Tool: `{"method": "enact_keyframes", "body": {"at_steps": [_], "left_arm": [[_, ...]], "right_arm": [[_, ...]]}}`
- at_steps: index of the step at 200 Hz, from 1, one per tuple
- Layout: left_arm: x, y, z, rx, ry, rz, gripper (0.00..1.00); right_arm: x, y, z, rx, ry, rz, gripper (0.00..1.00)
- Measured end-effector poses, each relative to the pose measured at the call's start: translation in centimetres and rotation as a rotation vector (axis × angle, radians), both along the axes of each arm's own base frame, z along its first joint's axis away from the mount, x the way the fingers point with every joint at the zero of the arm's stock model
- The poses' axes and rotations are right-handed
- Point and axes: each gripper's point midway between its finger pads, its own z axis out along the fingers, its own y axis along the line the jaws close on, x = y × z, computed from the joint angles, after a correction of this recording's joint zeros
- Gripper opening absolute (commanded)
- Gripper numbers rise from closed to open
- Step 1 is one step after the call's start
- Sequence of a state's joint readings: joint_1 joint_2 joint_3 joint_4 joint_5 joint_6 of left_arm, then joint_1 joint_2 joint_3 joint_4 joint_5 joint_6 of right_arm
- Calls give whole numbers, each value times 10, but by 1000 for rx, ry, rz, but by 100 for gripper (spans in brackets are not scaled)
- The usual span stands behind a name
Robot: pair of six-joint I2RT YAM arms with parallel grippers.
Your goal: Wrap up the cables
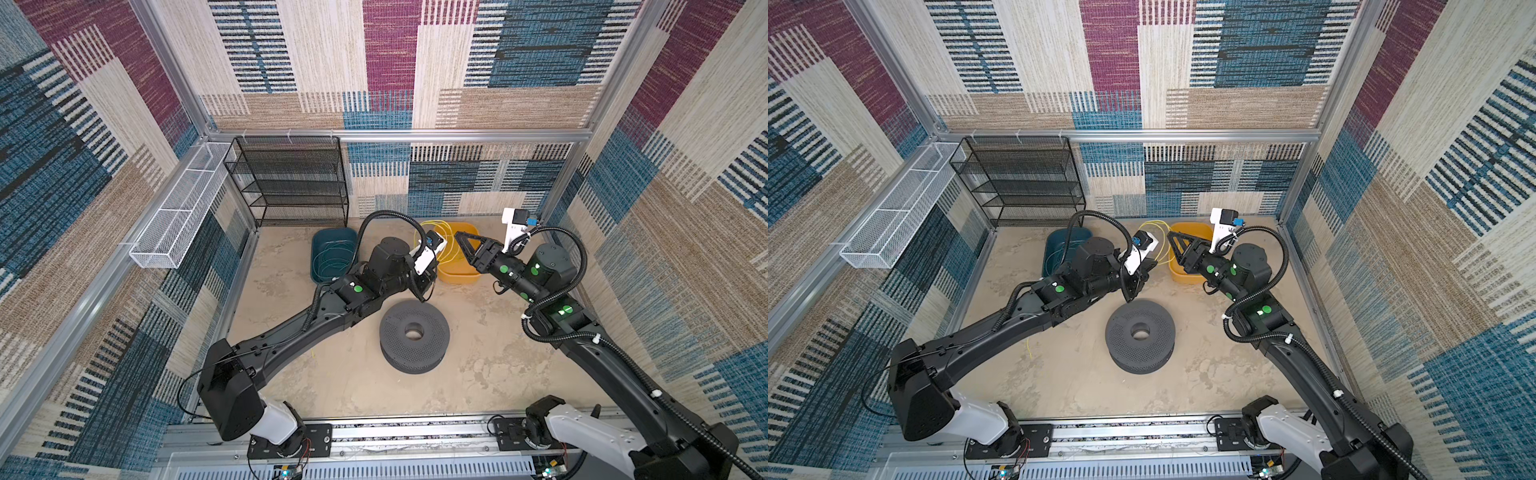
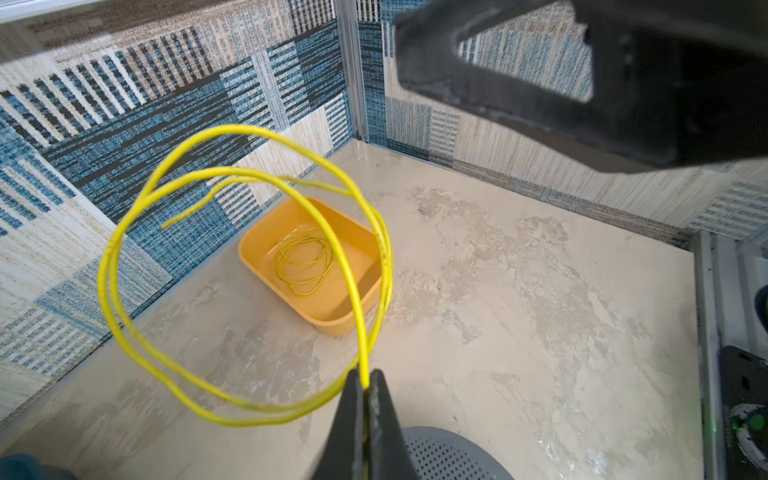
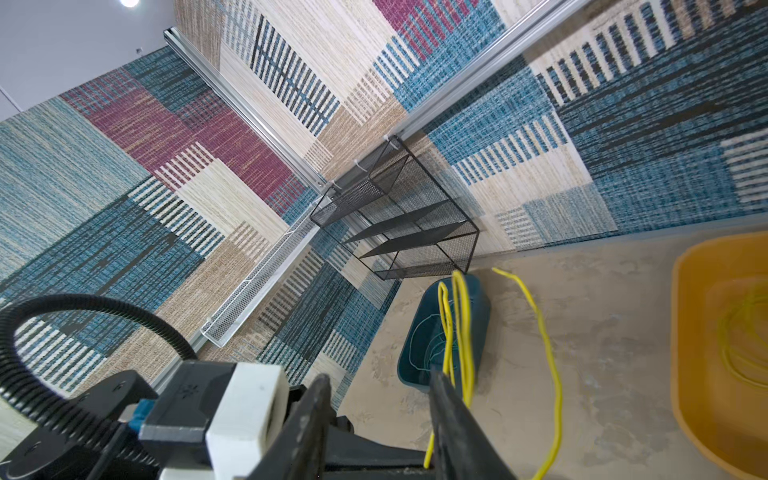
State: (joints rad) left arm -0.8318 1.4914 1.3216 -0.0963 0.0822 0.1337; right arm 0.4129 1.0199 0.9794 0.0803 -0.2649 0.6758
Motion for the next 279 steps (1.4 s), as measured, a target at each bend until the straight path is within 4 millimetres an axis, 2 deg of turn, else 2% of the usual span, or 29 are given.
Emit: {"method": "enact_keyframes", "body": {"at_steps": [33,63,118,140,156,183,199,217,248,279], "left_arm": [[-3,2,-1,-4,4,-5,0],[-5,2,3,-15,3,-13,0],[-8,2,1,-17,10,-23,0],[-9,3,1,-17,11,-22,0],[-9,3,1,-17,11,-22,0],[-9,3,1,-16,10,-22,0],[-9,3,1,-18,9,-22,0],[-8,3,2,-20,6,-21,0],[-8,3,3,-23,3,-20,0],[-7,2,3,-30,-4,-19,0]], "right_arm": [[10,-2,2,-36,0,-29,42],[24,5,-24,-79,74,-16,41],[28,12,-46,-97,121,15,32],[29,12,-54,-102,136,19,25],[29,13,-55,-94,137,25,17],[30,11,-54,-85,134,21,11],[28,10,-54,-82,131,21,11],[27,9,-51,-74,125,19,16],[24,8,-44,-56,107,24,4],[25,7,-43,-55,104,21,0]]}}
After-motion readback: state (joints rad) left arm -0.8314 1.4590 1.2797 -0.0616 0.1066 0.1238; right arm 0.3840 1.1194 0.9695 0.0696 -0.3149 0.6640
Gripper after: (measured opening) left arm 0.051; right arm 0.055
